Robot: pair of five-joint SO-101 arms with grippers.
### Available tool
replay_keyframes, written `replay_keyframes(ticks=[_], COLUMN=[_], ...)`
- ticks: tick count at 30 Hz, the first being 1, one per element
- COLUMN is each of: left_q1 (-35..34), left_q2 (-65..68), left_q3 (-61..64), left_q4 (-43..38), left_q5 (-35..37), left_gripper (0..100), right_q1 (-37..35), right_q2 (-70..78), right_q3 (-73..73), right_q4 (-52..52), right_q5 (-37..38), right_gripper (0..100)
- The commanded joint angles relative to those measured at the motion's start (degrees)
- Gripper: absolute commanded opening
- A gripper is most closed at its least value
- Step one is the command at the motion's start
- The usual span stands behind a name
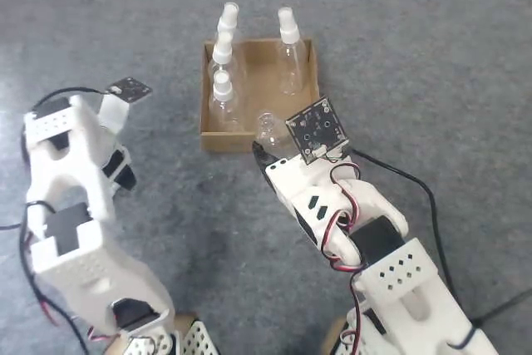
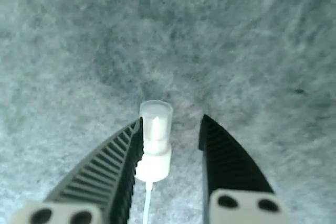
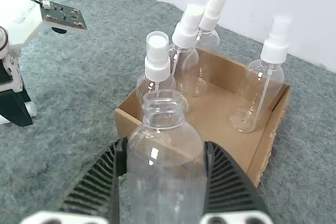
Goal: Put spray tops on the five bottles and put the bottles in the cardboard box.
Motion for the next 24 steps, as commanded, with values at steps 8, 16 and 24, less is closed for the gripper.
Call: replay_keyframes(ticks=[8,16,24], left_q1=[-0.1,-0.7,-0.6], left_q2=[-0.2,0.0,4.7], left_q3=[-0.5,0.0,-0.5], left_q4=[-1.1,-2.8,-3.0], left_q5=[-0.4,-0.3,-0.2], left_gripper=[15,15,14], right_q1=[-0.2,-0.2,-0.2], right_q2=[0.1,0.1,0.1], right_q3=[-4.7,-4.7,-4.7], right_q4=[-1.5,-1.5,-1.5], right_q5=[1.0,1.0,1.0], right_gripper=[1.9,1.9,1.9])
